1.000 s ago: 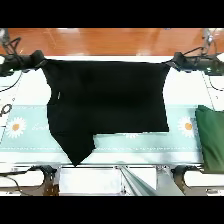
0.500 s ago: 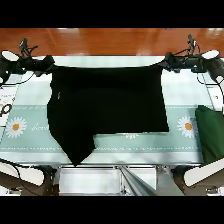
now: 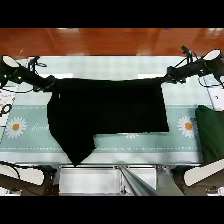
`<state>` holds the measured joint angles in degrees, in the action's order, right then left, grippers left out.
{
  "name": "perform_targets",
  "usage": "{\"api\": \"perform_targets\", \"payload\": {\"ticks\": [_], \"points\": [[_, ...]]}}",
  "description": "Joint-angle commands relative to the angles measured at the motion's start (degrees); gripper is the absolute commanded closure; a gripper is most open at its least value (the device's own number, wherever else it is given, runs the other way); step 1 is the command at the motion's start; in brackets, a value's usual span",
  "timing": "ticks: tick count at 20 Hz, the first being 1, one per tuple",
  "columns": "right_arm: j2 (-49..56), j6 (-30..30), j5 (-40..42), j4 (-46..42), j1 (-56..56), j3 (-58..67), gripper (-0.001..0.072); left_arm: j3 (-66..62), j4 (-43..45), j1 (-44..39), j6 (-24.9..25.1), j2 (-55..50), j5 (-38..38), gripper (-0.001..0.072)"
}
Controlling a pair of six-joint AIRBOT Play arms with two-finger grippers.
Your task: Fold the shirts.
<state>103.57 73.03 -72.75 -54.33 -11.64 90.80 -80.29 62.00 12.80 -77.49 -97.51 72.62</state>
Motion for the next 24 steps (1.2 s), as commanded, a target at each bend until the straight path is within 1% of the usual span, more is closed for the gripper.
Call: {"api": "perform_targets", "payload": {"ticks": [1, 5, 6, 7, 8, 9, 10, 12, 14, 16, 17, 19, 20, 21, 24], "points": [[1.6, 0.9, -4.1, -2.9, 0.0, 0.0, 0.0685, 4.5, 1.4, 0.5, 0.5, 0.0, 2.7, 0.0686], [4.3, 3.0, -4.3, -2.8, 0.0, 0.0, 0.0684, 7.0, 1.4, 0.2, 0.5, 0.0, 2.6, 0.0686], [4.6, 3.8, -4.1, -2.8, 0.0, 0.0, 0.0665, 6.9, 1.4, 0.2, 0.5, 0.0, 2.6, 0.0686], [4.7, 5.5, -3.8, -2.8, 0.0, 0.0, 0.0511, 6.8, 1.0, 0.2, 0.3, 0.0, 2.9, 0.0667], [4.5, 6.3, -4.0, -2.8, 0.0, 0.0, 0.0302, 6.7, 1.0, 0.2, 0.3, 0.0, 3.5, 0.0529], [4.2, 6.5, -4.8, -2.8, 0.0, 0.1, 0.0294, 6.6, 1.0, 0.2, 0.3, 0.3, 4.7, 0.0238], [3.4, 7.1, -5.9, -3.0, -0.4, 0.1, 0.0294, 6.6, 1.1, 0.4, 0.1, 0.9, 5.6, 0.0201], [0.7, 7.4, -8.4, -3.4, -1.9, 0.1, 0.0294, 6.6, 1.8, 1.0, 0.1, 3.6, 6.7, 0.0201], [-3.2, 8.5, -11.0, -6.7, -4.0, 0.0, 0.0294, 7.0, 4.5, 2.0, -0.5, 7.9, 6.7, 0.0201], [-8.2, 9.3, -11.4, -10.1, -6.0, -2.8, 0.0294, 9.7, 6.9, 4.5, -1.0, 13.6, 6.6, 0.0201], [-11.2, 9.2, -9.8, -10.6, -6.8, -6.6, 0.0294, 13.2, 6.8, 6.4, -1.0, 17.1, 5.9, 0.0201], [-18.6, 8.6, -3.1, -10.2, -8.4, -19.6, 0.0294, 23.2, 6.5, 11.2, -1.0, 24.7, 3.3, 0.0201], [-22.0, 7.2, 0.2, -8.7, -9.0, -26.5, 0.0294, 29.3, 5.5, 14.2, -1.0, 28.7, 1.8, 0.0201], [-25.3, 4.5, 2.8, -5.4, -9.9, -33.7, 0.0294, 34.9, 3.7, 17.2, -0.9, 32.1, 0.7, 0.0201], [-33.4, -4.6, 7.5, 8.2, -11.5, -50.3, 0.0294, 50.3, -7.5, 25.0, 1.7, 39.6, 0.1, 0.0201]]}}
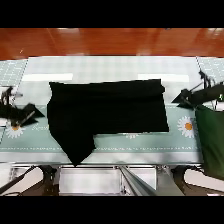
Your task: Fold the shirts.
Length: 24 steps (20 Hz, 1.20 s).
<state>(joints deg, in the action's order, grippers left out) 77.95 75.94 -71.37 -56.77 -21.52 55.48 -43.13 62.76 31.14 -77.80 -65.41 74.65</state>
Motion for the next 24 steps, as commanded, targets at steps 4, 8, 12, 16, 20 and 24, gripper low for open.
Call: {"api": "perform_targets", "payload": {"ticks": [4, 8, 12, 16, 20, 24], "points": [[-13.4, -11.5, 6.8, 15.8, -1.6, -23.3, 0.0294, 20.8, -8.2, 7.0, 2.7, 8.2, -2.1, 0.0201], [-14.4, -11.6, 5.6, 15.9, -1.6, -23.8, 0.0294, 23.3, -5.6, 3.7, 0.6, 6.2, -3.9, 0.0201], [-14.4, -11.6, 6.2, 16.4, -1.6, -23.8, 0.0294, 23.7, -8.1, -3.1, 0.7, 2.8, -5.9, 0.0201], [-14.4, -11.6, 6.5, 16.7, -4.4, -23.8, 0.0294, 22.7, -12.9, -10.3, 4.7, 1.2, -8.5, 0.0686], [-14.4, -4.3, 3.0, 4.1, -13.0, -24.5, 0.0294, 19.2, -12.9, -10.1, 5.0, 2.5, -5.9, 0.0686], [-13.6, -3.6, 2.0, 2.7, -10.6, -27.4, 0.0294, 18.6, -13.1, -10.1, 4.9, 3.5, -5.9, 0.0686]]}}
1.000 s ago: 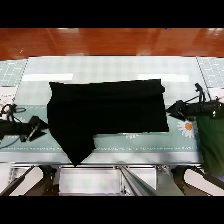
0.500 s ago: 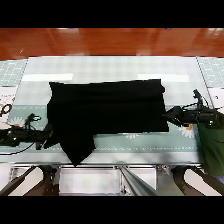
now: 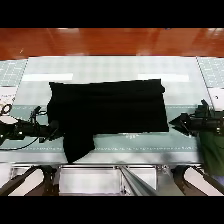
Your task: Fold the shirts.
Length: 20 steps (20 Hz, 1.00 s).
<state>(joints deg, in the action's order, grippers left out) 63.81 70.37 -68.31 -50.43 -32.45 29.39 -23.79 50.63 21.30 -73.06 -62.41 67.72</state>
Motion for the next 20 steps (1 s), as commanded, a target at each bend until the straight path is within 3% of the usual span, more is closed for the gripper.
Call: {"api": "perform_targets", "payload": {"ticks": [1, 7, 8, 9, 10, 16, 20], "points": [[1.5, 2.0, -1.0, -3.5, 1.3, -1.3, 0.0294, -0.7, -1.2, -0.3, 0.2, 0.5, 1.1, 0.0686], [11.0, -1.6, 5.4, 8.3, 9.5, 0.2, 0.0296, -0.7, -1.9, -0.3, 0.2, 0.5, 0.0, 0.0686], [12.1, -2.1, 6.5, 9.9, 11.0, 1.7, 0.0323, -0.7, -2.2, -0.3, 0.2, 0.5, -0.2, 0.0686], [12.7, -2.9, 6.6, 10.5, 12.1, 3.5, 0.0481, -0.8, -2.2, -0.2, 0.3, 0.5, -0.2, 0.0686], [12.6, -5.4, 5.7, 10.5, 12.8, 4.9, 0.0686, -1.1, -2.2, -0.2, 0.7, 0.5, -0.2, 0.0686], [11.1, -7.2, -0.9, 8.5, 12.7, 13.7, 0.0686, -10.1, -2.3, -0.3, 1.9, 0.5, -1.2, 0.0686], [13.0, -5.6, 1.9, 8.5, 14.4, 21.7, 0.0686, -19.4, -3.7, -1.0, 1.3, -2.6, -7.4, 0.0686]]}}
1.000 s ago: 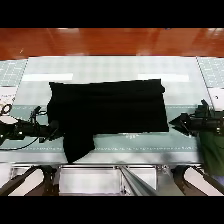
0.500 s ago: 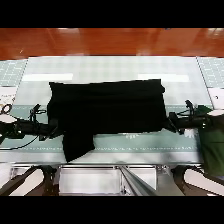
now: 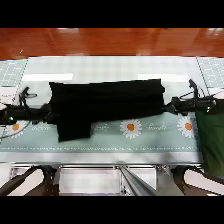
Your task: Fold the shirts.
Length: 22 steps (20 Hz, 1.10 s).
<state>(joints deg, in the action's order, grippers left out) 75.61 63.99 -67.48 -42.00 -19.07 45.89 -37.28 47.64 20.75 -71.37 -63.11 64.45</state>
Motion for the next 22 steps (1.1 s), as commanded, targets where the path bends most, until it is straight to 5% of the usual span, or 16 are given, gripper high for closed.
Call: {"api": "perform_targets", "payload": {"ticks": [1, 10, 22], "points": [[3.0, 1.3, 1.3, 0.1, 1.8, 8.0, 0.0686, -8.5, -0.9, -1.2, -0.4, -3.9, -4.4, 0.0686], [19.8, 5.7, 4.0, 1.4, 4.9, 28.2, 0.0685, -35.3, -1.0, -6.5, -7.0, -29.7, -4.2, 0.0686], [29.6, 5.1, 6.3, 7.1, 5.2, 34.4, 0.0684, -50.6, -1.0, -9.0, -7.7, -44.7, -3.5, 0.0686]]}}
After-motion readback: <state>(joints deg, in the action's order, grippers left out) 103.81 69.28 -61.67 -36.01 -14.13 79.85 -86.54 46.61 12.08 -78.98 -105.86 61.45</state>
